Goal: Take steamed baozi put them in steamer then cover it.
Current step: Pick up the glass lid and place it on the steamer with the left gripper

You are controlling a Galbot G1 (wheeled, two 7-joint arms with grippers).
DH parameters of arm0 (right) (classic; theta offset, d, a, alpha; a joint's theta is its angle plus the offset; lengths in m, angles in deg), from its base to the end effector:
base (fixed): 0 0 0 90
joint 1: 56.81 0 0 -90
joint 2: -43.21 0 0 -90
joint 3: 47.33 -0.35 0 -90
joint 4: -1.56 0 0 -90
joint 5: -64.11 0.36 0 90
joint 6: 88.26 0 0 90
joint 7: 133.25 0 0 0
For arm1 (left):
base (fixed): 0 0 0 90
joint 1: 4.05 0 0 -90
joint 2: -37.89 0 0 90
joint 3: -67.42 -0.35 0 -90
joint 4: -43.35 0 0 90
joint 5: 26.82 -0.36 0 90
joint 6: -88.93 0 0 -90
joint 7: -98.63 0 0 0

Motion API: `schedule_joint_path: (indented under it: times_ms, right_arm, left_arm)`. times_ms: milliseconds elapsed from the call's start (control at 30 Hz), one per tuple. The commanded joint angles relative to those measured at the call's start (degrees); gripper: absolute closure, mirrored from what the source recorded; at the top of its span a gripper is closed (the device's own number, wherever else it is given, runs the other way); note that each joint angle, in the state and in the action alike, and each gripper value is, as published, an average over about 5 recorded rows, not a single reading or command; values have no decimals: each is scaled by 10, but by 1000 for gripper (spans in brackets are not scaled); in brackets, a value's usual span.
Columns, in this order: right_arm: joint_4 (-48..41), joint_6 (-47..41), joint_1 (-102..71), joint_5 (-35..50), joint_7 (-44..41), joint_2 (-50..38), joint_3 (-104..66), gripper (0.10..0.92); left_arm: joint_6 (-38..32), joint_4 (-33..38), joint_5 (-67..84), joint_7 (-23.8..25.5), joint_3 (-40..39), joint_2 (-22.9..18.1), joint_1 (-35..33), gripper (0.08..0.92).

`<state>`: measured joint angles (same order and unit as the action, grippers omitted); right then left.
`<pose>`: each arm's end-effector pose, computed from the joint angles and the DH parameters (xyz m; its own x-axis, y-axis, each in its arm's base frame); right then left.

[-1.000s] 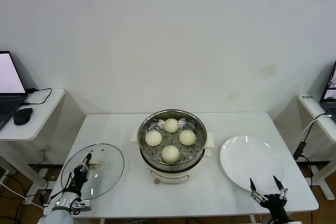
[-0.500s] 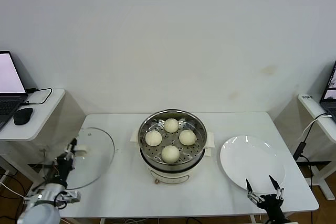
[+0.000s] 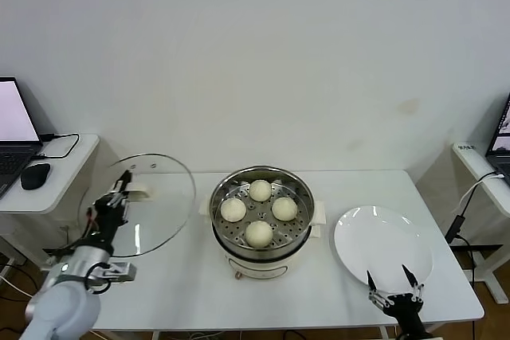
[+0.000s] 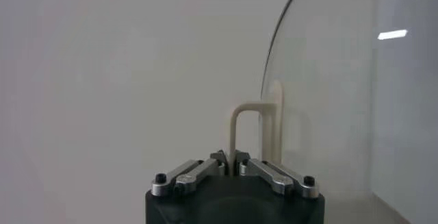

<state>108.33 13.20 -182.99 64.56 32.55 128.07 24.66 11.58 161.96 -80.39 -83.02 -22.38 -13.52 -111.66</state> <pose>0.1255 -0.1282 -0.3837 -0.9885 -0.0093 0.1513 -0.0418 0.9761 -0.2134 0.2594 0.1116 -0.2273 -0.9895 0.0793 -0.1205 -0.1189 0.0248 0.9926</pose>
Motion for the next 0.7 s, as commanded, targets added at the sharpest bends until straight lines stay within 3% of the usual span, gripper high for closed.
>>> schedule_joint_path:
  times_ms: [33, 300, 533, 700]
  right_arm:
    - [-4, 22, 3, -64, 17, 14, 13, 202]
    - [-12, 24, 13, -109, 44, 26, 33, 203]
    - [-28, 22, 24, -110, 51, 26, 44, 203]
    - [-37, 23, 29, -117, 51, 28, 50, 202]
  left_arm:
    - [87, 19, -16, 46, -221, -13, 150, 861]
    - [153, -24, -118, 134, -326, -95, 248, 861]
    - [184, -46, -192, 196, -354, -135, 269, 861]
    - [203, -60, -216, 215, -357, -178, 275, 861]
